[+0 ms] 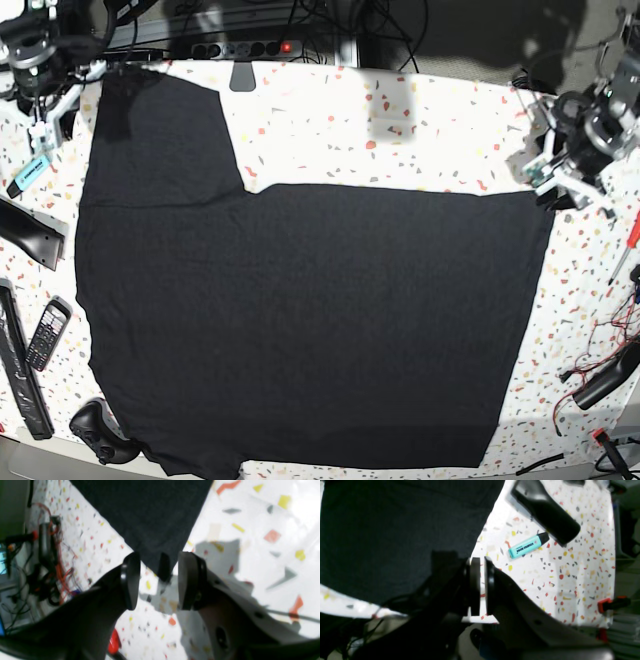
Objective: Fold the T-shirt properly
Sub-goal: 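Move the left gripper to the nearest black shirt corner and grasp it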
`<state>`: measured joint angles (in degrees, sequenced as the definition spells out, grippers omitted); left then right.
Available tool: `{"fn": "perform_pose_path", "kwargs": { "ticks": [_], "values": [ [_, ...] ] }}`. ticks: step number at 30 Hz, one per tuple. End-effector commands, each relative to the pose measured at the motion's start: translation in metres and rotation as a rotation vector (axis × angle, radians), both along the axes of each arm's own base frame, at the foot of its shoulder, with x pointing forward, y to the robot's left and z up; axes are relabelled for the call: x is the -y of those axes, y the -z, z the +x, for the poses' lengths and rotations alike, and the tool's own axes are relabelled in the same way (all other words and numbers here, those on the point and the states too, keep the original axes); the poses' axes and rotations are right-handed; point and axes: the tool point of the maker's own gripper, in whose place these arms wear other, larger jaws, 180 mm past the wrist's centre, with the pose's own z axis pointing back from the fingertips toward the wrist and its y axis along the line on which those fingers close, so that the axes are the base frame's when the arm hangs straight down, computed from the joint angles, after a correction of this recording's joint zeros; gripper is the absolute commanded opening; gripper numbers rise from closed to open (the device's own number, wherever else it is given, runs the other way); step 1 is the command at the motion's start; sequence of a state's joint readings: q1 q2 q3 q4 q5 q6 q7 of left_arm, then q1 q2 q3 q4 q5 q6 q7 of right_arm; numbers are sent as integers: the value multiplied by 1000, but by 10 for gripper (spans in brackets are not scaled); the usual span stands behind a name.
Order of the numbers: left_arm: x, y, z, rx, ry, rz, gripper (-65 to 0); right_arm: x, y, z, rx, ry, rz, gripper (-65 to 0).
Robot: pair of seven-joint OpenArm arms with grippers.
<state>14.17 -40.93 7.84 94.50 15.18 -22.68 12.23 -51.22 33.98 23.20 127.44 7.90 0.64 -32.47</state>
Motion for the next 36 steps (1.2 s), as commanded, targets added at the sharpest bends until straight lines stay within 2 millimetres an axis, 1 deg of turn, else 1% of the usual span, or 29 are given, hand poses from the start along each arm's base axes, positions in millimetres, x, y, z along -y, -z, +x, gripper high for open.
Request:
{"fn": "perform_pose_path", "kwargs": {
  "ticks": [1, 5, 10, 14, 19, 24, 27, 29, 32, 34, 36],
  "values": [
    [-8, -7, 11, 31, -2, 21, -413, -1, -10, 7, 36, -17, -16, -618],
    [-11, 5, 25, 9, -3, 39, -413, 0, -12, 10, 45, -14, -17, -618],
    [-16, 10, 45, 6, -8, 58, -413, 2, -8, 5, 15, 6, -15, -618],
    [-19, 16, 55, -7, -6, 59, -413, 1, -5, 3, 16, 21, -2, -618],
    [-21, 33, 55, -55, 4, 82, -413, 1, -5, 2, 14, 25, 0, -618],
    [-15, 46, 52, -85, 47, 95, -414, 1, -5, 2, 14, 25, 0, -618],
    [-22, 49, 55, -89, 46, 130, -421, 1, -5, 2, 14, 25, 0, -618],
    [-26, 49, 58, -89, 38, 136, -452, 1, -5, 2, 14, 25, 0, -618],
    [-28, 48, 59, -89, 34, 141, -537, 1, -5, 2, 14, 24, 0, -618],
    [-30, 48, 59, -87, 38, 154, -546, 1, -5, 2, 14, 25, 0, -618],
    [-32, 48, 59, -89, 32, 163, -538, 1, -5, 2, 14, 25, 0, -618]
  ]
}}
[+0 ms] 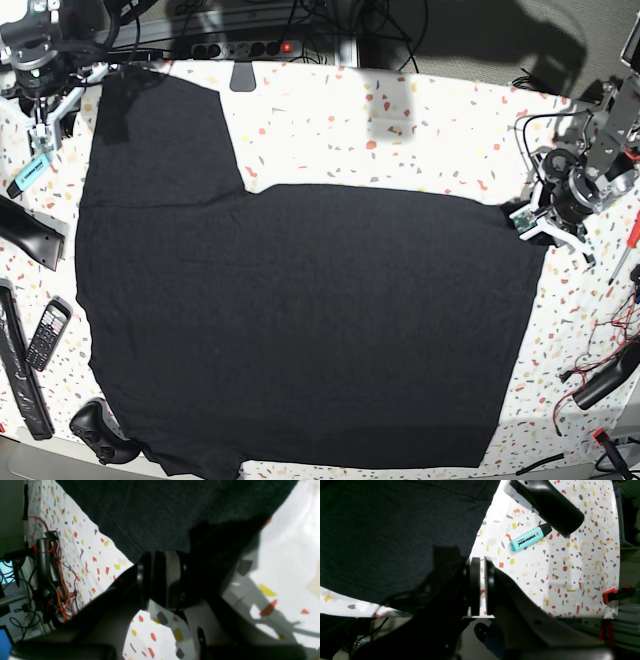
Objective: Fold the T-shirt properly
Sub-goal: 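Move the left gripper to the nearest black shirt corner and grasp it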
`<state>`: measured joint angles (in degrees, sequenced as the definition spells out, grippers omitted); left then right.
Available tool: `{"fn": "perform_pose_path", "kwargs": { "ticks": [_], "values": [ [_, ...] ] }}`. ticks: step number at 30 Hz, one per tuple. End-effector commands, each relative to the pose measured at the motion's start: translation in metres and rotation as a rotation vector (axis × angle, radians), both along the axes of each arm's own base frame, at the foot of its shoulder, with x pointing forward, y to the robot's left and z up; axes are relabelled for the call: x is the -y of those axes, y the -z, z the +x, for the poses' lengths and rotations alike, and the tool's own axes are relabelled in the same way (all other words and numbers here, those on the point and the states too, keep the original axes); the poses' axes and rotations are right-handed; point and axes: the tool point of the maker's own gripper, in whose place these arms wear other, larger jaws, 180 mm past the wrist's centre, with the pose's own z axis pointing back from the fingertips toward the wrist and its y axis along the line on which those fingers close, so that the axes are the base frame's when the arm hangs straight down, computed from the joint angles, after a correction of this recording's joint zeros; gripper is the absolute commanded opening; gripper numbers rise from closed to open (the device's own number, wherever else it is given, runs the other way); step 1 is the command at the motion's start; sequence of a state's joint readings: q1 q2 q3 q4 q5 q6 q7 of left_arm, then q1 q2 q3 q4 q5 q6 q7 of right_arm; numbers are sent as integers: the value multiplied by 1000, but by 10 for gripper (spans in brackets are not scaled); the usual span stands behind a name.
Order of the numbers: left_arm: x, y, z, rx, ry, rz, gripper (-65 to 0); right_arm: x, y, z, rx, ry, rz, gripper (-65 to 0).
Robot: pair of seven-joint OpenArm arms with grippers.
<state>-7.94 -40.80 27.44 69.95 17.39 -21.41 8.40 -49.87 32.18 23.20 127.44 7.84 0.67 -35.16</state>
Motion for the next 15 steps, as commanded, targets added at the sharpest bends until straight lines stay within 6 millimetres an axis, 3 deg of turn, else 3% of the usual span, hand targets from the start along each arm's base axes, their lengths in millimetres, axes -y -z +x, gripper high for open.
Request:
{"fn": "perform_pose_path", "kwargs": {
  "ticks": [1, 4, 11, 15],
  "values": [
    [-15, -6, 4, 0, -7, 53, -538, -1, -10, 5, 32, -20, -17, -618],
    [-17, -13, 0, -22, 21, 61, -538, -1, -10, 5, 32, -20, -17, -618],
    [-12, -66, 10, 51, 58, 14, -538, 0, -9, 4, 25, -16, -17, -618],
    [-10, -66, 6, 42, 56, 21, -538, 0, -8, 3, 16, -12, -17, -618]
  ]
}}
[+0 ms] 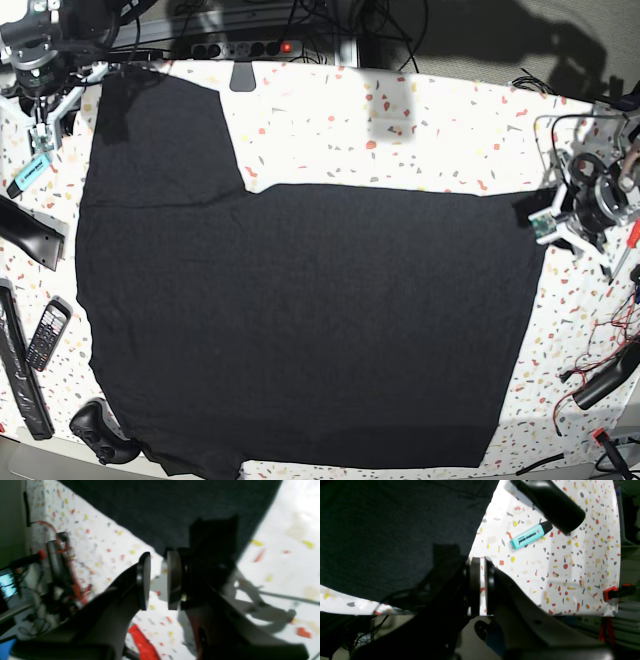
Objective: Fold the T-shirt properly
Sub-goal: 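Move the left gripper to the nearest black shirt corner and grasp it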
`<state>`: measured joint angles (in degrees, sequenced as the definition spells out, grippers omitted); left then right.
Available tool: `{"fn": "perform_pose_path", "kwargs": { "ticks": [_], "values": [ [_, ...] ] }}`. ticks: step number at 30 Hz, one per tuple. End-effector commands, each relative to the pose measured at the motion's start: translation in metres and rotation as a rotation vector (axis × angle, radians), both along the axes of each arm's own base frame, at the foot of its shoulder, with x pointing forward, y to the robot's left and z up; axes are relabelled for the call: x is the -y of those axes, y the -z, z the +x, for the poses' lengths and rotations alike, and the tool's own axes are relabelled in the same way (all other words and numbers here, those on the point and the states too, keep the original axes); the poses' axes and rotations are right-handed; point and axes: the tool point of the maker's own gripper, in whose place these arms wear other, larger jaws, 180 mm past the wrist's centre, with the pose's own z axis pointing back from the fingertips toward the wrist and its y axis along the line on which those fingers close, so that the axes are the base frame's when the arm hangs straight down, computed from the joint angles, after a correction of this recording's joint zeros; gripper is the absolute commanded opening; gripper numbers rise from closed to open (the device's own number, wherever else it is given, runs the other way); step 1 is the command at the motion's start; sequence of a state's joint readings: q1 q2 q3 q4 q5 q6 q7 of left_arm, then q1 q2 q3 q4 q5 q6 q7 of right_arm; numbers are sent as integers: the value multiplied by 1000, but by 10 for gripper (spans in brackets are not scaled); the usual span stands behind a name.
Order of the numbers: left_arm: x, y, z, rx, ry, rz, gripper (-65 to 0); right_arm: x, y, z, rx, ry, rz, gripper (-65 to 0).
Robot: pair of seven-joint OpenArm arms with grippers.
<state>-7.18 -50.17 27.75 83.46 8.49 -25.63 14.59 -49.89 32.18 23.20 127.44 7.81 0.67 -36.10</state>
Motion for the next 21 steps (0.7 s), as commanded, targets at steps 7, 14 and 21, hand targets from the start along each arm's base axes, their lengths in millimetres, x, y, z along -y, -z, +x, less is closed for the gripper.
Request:
{"fn": "perform_pose_path", "kwargs": {
  "ticks": [7, 14, 21],
  "values": [
    [-9, 17, -28, -40, 31, 48, -511, 0, -9, 5, 27, -17, -17, -618],
    [5, 22, -30, -22, 39, 8, -485, 0, -9, 4, 26, -16, -17, -618],
    [18, 21, -17, 62, 29, 30, -485, 0, -8, 4, 22, -14, -17, -618]
  ]
}}
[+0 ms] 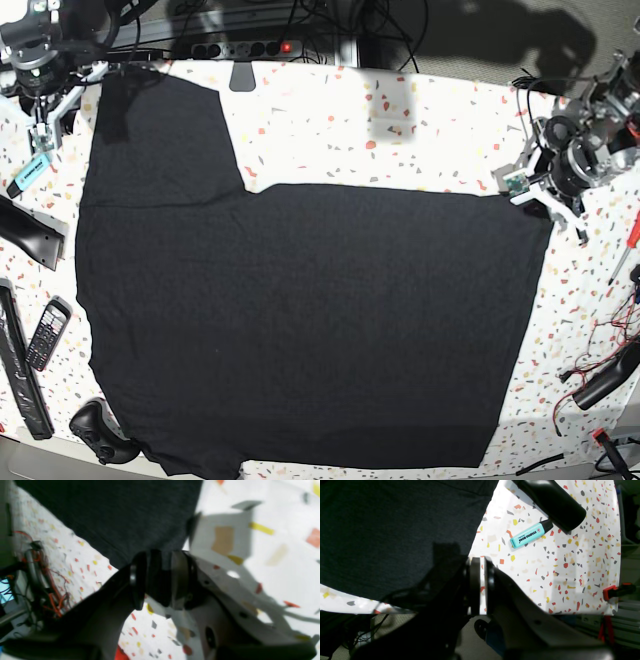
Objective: Fold the T-shirt properly
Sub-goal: 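Move the left gripper to the nearest black shirt corner and grasp it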
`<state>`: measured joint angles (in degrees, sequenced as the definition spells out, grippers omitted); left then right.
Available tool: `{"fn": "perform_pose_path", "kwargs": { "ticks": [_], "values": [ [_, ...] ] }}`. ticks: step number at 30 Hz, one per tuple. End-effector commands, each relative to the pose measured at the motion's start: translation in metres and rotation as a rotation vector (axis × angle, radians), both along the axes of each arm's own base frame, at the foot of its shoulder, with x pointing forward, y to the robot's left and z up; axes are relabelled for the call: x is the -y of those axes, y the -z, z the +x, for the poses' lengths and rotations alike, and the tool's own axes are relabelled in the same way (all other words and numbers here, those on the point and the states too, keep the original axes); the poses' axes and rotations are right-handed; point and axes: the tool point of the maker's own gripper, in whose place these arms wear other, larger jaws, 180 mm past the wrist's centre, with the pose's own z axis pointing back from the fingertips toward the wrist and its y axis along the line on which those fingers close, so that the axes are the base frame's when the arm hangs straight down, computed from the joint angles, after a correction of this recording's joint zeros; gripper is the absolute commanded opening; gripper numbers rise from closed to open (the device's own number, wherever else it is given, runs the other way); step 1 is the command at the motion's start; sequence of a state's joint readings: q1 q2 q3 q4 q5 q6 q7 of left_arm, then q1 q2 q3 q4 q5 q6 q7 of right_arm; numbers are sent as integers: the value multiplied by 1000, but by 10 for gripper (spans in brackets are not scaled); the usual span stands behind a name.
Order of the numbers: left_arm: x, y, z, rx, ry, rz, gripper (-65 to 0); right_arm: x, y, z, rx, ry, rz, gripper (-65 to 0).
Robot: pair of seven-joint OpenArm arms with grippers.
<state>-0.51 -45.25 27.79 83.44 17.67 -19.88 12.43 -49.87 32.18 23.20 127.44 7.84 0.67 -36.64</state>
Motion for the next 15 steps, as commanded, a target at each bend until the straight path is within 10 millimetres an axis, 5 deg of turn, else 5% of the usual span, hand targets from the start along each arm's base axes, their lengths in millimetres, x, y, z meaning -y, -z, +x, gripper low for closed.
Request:
{"fn": "perform_pose_path", "kwargs": {
  "ticks": [1, 15],
  "values": [
    [-6, -11, 10, 39, -2, 10, -485, -1, -9, 5, 29, -18, -17, -618],
    [-38, 7, 26, 12, -105, 45, -484, 0, -7, 3, 14, -21, -21, -618]
  ]
}}
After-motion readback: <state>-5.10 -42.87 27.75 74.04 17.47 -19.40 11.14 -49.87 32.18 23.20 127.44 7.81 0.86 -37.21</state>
